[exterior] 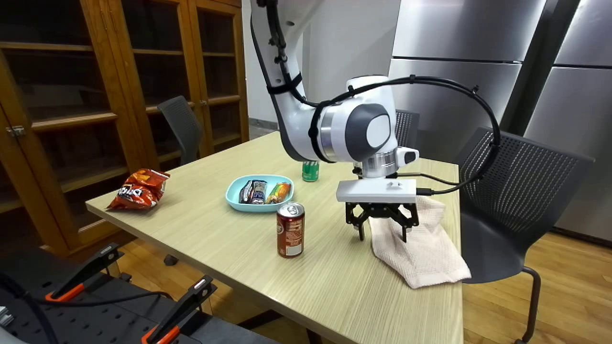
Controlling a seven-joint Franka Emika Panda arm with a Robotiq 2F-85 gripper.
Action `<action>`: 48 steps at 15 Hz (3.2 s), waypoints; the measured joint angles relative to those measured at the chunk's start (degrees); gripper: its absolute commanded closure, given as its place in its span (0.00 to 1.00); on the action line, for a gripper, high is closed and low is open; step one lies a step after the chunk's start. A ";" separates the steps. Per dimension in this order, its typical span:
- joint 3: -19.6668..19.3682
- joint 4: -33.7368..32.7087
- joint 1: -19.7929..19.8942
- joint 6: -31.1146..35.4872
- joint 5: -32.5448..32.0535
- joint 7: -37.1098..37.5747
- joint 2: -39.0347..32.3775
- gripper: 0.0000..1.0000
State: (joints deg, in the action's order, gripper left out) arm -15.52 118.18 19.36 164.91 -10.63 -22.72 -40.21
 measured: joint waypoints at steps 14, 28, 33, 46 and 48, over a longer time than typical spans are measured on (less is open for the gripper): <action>-0.46 -0.68 -0.08 0.09 -0.52 0.06 1.00 0.00; -1.09 0.27 -1.72 0.01 -3.48 0.60 0.93 0.00; -0.69 1.89 -2.05 0.01 -4.43 0.60 0.92 0.00; -2.08 0.75 -1.92 -1.02 -4.47 0.76 0.56 0.00; -2.37 0.30 -1.91 -1.07 -4.47 0.83 0.39 0.00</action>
State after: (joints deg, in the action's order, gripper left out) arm -17.89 118.48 17.45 163.84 -15.10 -21.89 -39.82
